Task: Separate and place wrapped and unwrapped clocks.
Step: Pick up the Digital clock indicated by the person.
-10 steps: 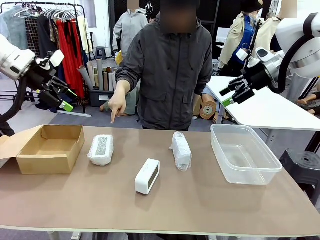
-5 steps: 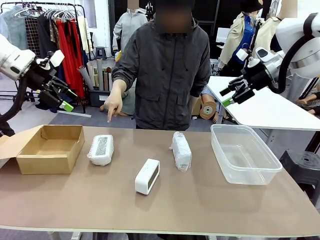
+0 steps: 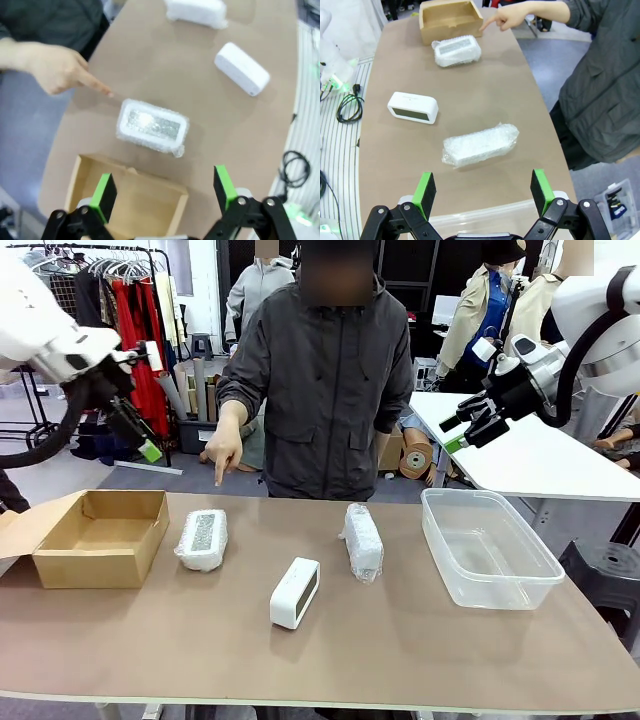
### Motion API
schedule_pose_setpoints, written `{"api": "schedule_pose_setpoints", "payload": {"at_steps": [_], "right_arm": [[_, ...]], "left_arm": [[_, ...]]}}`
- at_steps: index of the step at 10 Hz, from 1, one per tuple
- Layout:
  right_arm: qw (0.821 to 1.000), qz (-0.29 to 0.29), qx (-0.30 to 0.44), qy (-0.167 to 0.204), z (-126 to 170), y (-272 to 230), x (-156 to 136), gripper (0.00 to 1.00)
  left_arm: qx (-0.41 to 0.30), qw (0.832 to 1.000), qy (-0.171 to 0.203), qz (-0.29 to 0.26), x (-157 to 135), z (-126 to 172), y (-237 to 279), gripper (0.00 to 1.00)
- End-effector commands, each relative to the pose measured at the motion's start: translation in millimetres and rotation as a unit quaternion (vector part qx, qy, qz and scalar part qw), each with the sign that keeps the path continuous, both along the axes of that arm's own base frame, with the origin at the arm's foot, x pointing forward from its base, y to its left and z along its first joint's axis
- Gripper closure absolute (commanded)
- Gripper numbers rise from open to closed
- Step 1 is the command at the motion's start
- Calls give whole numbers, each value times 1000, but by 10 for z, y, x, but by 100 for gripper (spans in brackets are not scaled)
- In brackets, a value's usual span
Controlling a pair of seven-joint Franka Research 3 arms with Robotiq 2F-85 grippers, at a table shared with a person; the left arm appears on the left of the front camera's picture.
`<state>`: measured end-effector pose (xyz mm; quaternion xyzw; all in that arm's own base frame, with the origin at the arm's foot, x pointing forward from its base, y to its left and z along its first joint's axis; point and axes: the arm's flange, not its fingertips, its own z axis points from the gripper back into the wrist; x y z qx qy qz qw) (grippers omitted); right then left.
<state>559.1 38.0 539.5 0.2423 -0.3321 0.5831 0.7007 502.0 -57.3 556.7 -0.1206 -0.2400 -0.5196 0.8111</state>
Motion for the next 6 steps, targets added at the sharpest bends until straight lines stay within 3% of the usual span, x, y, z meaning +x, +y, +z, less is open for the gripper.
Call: {"api": "schedule_pose_setpoints", "payload": {"at_steps": [1,3,6], "right_arm": [[1000,0,0,-3,11,0,4,0],[1000,0,0,-3,11,0,4,0],[1000,0,0,-3,11,0,4,0]], "left_arm": [[9,995,28,100,-66,-15,-321,0],[-8,983,58,177,9,-159,-575,0],[28,975,54,216,195,-511,-763,0]]}}
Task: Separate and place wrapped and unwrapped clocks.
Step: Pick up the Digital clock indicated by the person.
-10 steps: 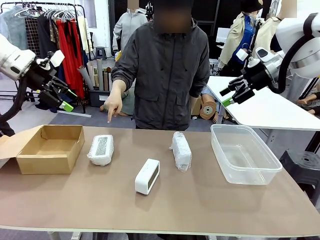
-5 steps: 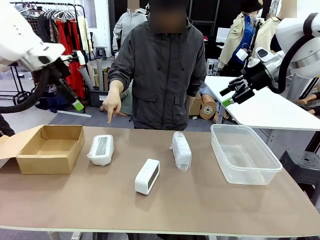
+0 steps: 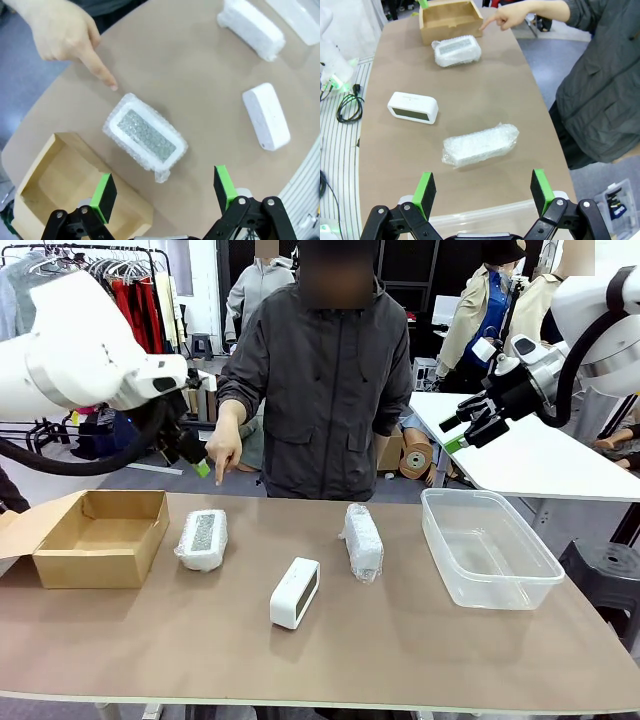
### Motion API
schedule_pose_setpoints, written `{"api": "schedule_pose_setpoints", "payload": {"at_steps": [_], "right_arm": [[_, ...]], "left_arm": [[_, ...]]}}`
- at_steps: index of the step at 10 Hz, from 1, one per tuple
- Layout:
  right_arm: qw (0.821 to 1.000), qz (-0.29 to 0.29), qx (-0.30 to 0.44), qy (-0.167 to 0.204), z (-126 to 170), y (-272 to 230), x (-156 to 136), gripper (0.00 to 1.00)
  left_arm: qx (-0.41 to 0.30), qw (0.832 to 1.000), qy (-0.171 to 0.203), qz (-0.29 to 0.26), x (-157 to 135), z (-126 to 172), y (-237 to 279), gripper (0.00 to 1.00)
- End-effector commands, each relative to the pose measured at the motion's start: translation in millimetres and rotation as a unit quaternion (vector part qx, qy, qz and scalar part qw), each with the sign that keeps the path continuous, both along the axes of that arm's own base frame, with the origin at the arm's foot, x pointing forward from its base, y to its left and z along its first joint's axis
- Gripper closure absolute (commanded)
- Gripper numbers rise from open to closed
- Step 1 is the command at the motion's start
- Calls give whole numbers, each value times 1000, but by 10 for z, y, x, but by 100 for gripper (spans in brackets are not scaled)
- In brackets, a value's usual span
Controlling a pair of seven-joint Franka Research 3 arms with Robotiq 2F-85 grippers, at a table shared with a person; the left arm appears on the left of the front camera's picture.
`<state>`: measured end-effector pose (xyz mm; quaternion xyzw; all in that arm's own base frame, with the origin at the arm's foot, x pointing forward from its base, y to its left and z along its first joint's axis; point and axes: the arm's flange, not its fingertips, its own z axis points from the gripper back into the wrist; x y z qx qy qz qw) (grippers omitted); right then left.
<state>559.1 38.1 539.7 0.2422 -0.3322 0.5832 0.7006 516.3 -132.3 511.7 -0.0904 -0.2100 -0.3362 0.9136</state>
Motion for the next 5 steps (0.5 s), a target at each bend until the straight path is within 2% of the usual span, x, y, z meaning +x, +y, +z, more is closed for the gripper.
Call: {"api": "schedule_pose_setpoints", "payload": {"at_steps": [1,2,5], "right_arm": [[1000,0,0,-3,10,-1,4,0],[1000,0,0,-3,10,-1,4,0],[1000,0,0,-3,10,-1,4,0]], "left_arm": [[12,999,10,-49,76,-102,41,0],[0,1000,0,0,0,0,0,0],[0,1000,0,0,0,0,0,0]]}}
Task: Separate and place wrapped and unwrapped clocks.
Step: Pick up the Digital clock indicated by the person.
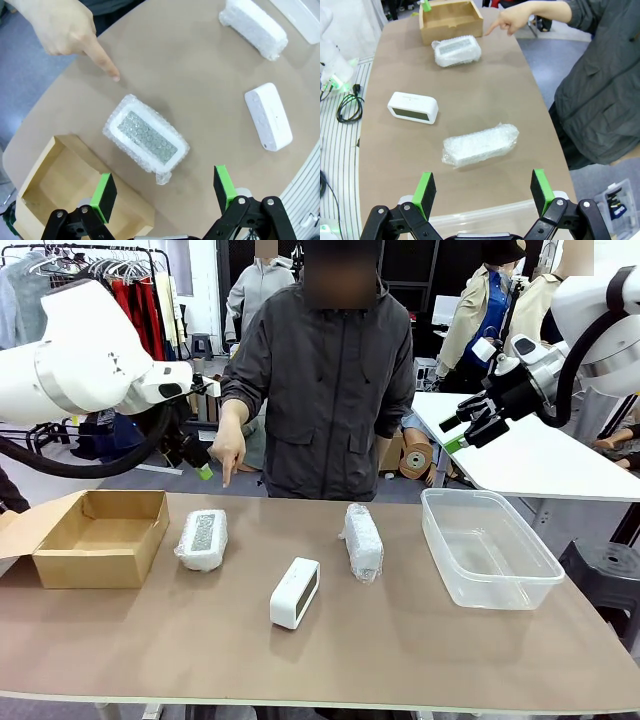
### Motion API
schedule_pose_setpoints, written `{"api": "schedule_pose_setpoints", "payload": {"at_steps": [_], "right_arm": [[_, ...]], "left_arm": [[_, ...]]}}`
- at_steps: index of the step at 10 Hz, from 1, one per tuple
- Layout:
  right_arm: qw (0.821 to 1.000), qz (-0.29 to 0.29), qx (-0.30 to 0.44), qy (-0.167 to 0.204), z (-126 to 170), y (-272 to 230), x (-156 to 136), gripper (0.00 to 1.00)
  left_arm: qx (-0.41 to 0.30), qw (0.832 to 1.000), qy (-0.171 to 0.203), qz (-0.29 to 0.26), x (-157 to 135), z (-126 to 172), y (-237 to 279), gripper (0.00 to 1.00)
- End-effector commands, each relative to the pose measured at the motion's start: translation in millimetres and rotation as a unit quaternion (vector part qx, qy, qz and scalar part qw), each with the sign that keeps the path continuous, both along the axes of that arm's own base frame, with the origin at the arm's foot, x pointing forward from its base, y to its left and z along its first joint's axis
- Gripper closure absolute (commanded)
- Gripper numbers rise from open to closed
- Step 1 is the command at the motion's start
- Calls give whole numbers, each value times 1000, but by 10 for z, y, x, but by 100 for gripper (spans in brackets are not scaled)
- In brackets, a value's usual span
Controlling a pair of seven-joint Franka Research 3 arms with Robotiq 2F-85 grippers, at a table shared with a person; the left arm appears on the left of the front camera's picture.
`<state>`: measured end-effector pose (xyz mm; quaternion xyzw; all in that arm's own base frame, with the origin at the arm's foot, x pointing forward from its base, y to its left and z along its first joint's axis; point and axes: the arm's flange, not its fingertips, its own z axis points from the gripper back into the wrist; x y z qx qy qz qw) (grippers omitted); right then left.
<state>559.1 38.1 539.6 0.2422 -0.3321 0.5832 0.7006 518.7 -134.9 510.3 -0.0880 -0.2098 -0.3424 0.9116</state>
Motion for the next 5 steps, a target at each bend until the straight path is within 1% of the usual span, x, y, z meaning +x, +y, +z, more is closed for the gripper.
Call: {"api": "schedule_pose_setpoints", "payload": {"at_steps": [1,3,4,5], "right_arm": [[1000,0,0,-3,10,-1,4,0],[1000,0,0,-3,10,-1,4,0],[1000,0,0,-3,10,-1,4,0],[1000,0,0,-3,10,-1,4,0]], "left_arm": [[-3,1000,2,6,-24,13,26,0],[0,1000,-2,0,-5,17,5,0],[39,988,84,127,187,-76,-41,0],[33,985,97,139,270,-167,-170,0]]}}
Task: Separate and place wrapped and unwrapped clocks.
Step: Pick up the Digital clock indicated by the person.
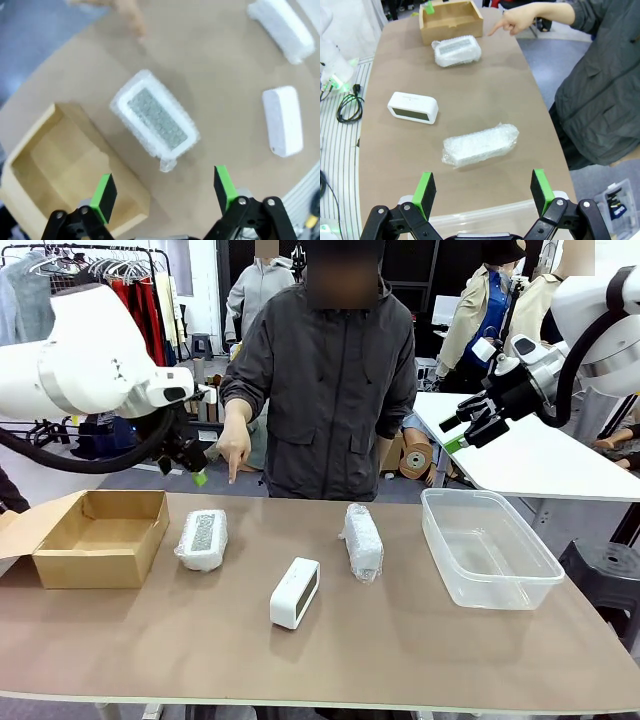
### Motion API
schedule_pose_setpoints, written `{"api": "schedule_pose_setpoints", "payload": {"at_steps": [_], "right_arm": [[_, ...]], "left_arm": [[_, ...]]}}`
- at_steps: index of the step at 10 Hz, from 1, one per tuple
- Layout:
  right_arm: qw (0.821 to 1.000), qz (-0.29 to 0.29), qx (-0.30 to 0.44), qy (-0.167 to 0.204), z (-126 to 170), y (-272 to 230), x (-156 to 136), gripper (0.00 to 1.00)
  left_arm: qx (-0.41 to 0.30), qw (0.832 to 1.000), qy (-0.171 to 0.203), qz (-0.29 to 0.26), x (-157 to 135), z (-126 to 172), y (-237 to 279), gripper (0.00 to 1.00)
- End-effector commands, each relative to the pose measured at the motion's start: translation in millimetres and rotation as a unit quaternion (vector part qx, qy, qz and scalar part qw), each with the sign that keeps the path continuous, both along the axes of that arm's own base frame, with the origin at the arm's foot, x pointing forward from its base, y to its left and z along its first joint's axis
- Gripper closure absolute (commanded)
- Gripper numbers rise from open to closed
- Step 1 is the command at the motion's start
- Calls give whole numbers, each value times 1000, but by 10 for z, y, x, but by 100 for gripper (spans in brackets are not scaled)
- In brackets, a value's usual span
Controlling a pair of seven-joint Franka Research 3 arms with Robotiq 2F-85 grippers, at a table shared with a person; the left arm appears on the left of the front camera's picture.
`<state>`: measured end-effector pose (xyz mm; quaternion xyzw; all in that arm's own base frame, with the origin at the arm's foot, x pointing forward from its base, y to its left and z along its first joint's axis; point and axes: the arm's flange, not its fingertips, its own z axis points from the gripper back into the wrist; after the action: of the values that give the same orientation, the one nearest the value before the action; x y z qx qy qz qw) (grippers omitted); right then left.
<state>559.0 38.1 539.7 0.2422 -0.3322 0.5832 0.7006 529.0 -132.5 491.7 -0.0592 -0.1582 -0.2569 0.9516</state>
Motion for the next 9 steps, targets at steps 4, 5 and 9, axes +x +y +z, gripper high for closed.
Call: {"api": "schedule_pose_setpoints", "payload": {"at_steps": [4,5,9], "right_arm": [[1000,0,0,-3,9,-1,5,0],[1000,0,0,-3,9,-1,5,0],[1000,0,0,-3,9,-1,5,0]], "left_arm": [[48,981,61,177,318,-225,-613,0],[41,980,55,186,349,-291,-709,0],[77,984,14,158,390,-546,-922,0]]}}
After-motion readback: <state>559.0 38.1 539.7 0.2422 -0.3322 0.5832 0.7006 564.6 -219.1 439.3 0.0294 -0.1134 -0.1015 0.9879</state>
